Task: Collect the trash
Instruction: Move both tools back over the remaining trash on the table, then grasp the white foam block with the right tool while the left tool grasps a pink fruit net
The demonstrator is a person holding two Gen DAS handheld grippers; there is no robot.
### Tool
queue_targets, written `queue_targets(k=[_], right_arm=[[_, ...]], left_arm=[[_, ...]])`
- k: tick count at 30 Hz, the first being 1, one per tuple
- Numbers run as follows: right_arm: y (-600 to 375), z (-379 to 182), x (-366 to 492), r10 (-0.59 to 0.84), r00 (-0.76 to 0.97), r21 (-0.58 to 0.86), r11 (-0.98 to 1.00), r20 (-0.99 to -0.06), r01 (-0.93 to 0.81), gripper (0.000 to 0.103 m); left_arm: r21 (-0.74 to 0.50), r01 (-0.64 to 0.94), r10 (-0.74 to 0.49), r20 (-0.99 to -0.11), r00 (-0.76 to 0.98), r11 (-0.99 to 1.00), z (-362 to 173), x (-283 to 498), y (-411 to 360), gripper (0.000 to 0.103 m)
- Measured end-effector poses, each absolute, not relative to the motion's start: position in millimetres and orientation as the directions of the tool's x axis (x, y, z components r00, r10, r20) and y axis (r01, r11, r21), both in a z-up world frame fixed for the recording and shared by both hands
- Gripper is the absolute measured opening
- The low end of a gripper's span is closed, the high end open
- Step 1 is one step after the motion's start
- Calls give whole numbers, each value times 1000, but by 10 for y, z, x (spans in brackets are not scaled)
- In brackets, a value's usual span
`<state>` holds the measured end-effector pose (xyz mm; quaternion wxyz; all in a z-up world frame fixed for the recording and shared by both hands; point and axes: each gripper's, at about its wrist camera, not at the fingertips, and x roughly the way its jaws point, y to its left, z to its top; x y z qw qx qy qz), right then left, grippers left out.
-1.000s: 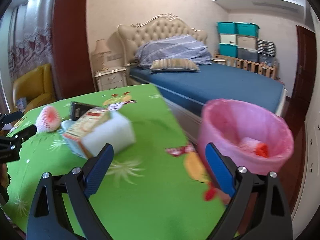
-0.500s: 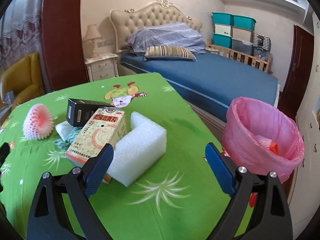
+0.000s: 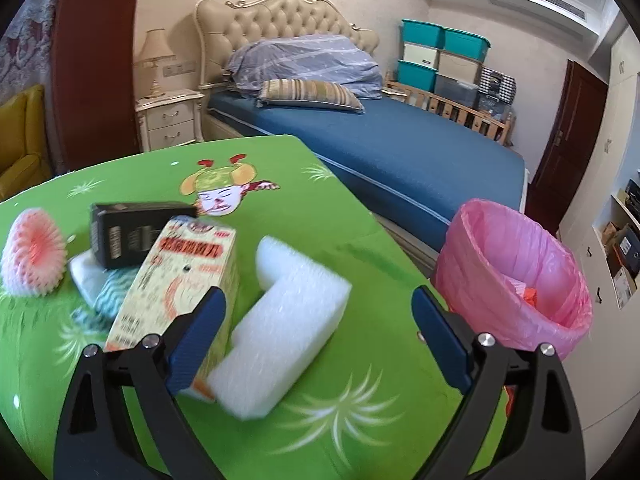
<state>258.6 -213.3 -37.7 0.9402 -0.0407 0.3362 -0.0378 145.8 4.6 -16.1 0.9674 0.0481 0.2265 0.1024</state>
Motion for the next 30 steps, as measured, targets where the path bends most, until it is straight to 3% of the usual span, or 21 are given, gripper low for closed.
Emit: queue_targets(k=[12,19,25,26,28,30], right_arm=[[-2267,-415,2343,-77,751,-133,991,-656,-15,87],[-2157,-510,2306,-41,740,-136,988,-671,-69,70],[-2169,-523,2264,-23,738,-129,988,-674,-88,70],[-2177,-518,2258,-21,740,-124,989,-673,-84,68],[-2202,-515,2259,-5,738,-105,990,-675,-89,44],[-2229,-506,2253,20,738,-80,992,-675,-100,39]], left_arm=[[201,-176,249,-432,867,964,-193,1488,-86,95],[168,-180,238,-449,862,969,-205,1509,-15,95],[137,-190,232,-468,853,972,-231,1534,51,95],[136,-190,232,-470,851,972,-232,1541,58,95],[134,-189,230,-473,850,973,-234,1547,60,95],[129,-183,223,-481,848,974,-245,1564,68,95]])
